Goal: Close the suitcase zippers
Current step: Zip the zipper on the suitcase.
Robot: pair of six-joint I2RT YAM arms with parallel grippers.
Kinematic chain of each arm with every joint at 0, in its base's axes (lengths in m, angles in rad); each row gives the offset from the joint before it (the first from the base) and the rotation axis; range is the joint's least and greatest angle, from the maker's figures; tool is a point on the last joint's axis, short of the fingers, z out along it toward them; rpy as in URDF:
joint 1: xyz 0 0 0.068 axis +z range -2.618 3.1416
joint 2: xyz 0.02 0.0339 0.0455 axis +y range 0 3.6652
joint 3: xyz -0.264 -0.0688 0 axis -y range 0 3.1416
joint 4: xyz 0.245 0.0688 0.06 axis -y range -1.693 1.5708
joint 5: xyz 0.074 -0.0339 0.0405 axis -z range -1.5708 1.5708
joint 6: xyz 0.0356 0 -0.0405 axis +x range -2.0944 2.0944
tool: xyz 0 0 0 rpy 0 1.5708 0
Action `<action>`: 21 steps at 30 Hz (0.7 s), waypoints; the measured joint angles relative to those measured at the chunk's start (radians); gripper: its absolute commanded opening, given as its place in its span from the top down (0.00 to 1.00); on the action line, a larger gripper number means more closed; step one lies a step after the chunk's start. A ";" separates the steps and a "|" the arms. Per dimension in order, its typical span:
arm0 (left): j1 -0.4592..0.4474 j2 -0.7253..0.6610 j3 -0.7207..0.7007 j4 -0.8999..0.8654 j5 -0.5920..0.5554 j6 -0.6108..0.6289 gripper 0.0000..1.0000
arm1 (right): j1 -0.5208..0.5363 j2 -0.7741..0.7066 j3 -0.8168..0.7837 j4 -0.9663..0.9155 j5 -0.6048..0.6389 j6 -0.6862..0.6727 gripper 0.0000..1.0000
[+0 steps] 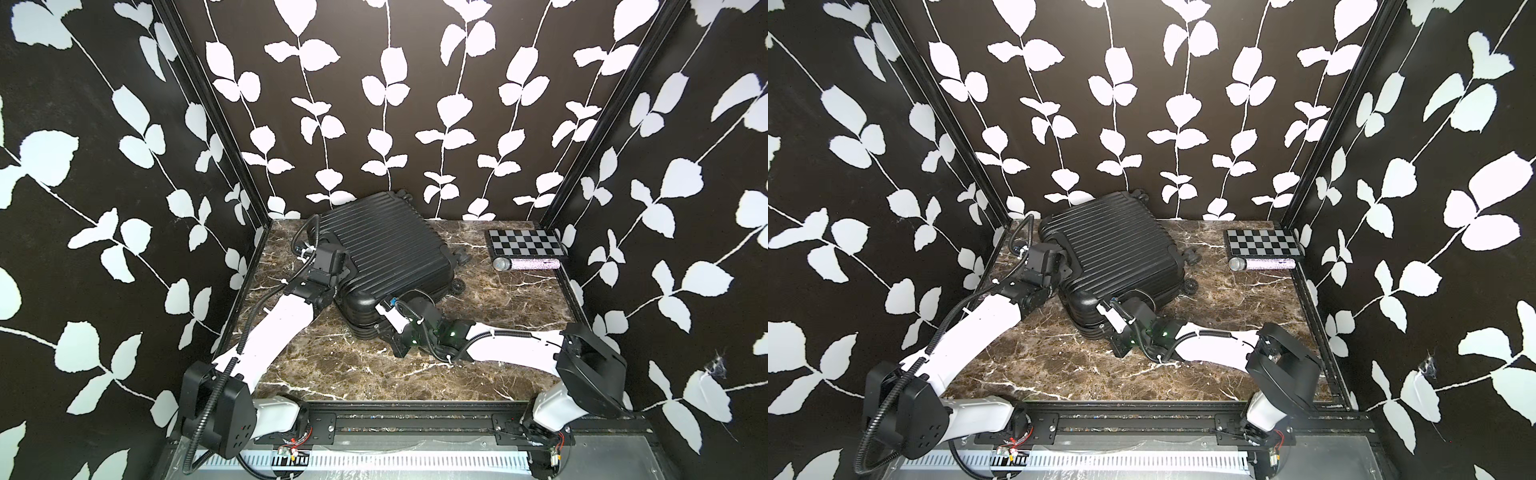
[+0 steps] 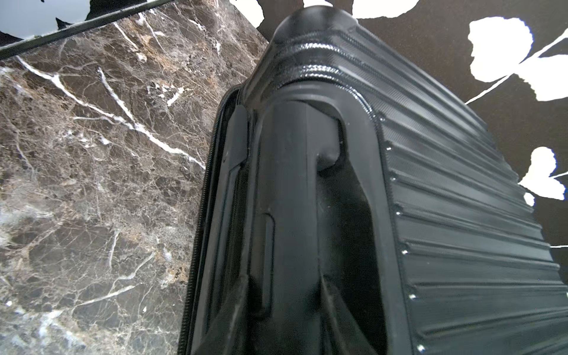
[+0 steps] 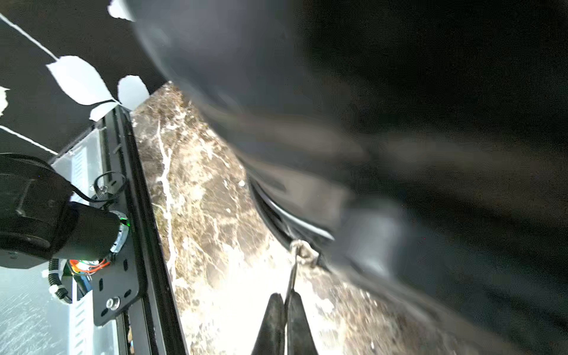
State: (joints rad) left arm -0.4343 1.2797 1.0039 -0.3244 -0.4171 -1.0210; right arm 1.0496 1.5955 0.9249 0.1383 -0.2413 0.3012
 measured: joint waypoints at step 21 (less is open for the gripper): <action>-0.066 -0.030 0.069 -0.088 0.050 0.097 0.15 | -0.065 -0.077 -0.155 0.119 0.064 0.055 1.00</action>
State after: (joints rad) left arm -0.4999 1.2495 1.0725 -0.4126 -0.3668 -0.9241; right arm 0.9844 1.5185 0.7696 0.2573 -0.1776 0.3557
